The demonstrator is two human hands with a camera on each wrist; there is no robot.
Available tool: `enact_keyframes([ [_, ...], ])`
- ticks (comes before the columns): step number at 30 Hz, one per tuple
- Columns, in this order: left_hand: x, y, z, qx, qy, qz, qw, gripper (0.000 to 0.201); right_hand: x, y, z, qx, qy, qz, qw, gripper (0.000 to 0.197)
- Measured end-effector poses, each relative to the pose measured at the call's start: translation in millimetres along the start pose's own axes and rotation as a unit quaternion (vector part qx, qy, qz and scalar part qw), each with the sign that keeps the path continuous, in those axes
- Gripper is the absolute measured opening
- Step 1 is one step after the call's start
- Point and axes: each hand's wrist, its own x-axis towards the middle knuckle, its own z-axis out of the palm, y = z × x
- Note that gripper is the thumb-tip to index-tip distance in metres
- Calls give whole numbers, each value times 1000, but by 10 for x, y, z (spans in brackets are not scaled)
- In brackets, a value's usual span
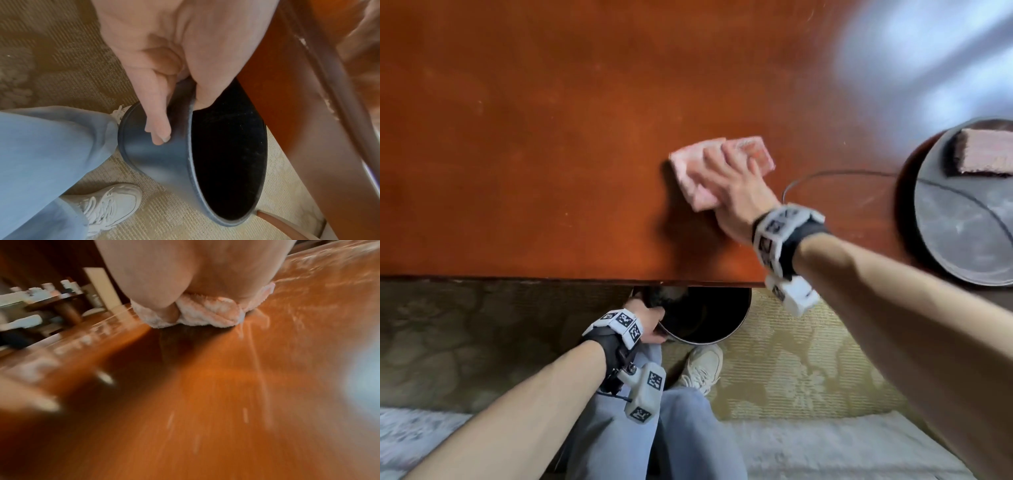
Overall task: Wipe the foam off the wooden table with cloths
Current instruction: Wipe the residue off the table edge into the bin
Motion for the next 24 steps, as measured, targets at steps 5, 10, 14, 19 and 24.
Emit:
enact_keyframes([
  [5, -173, -7, 23, 34, 40, 7, 999, 42, -1231, -373, 599, 99, -5, -63, 993, 64],
  [10, -293, -93, 137, -72, 25, -9, 997, 39, -1892, -650, 929, 203, -68, -4, 977, 62],
  [14, -288, -169, 264, -73, 17, 6, 997, 28, -1931, -628, 1012, 225, -81, 118, 964, 61],
  [19, -54, -137, 311, -40, 21, 12, 999, 55, -1812, -420, 1306, 148, -120, 147, 971, 56],
  [24, 131, -13, 446, -36, 9, 24, 999, 20, -1759, -196, 1522, 155, -133, 191, 960, 49],
])
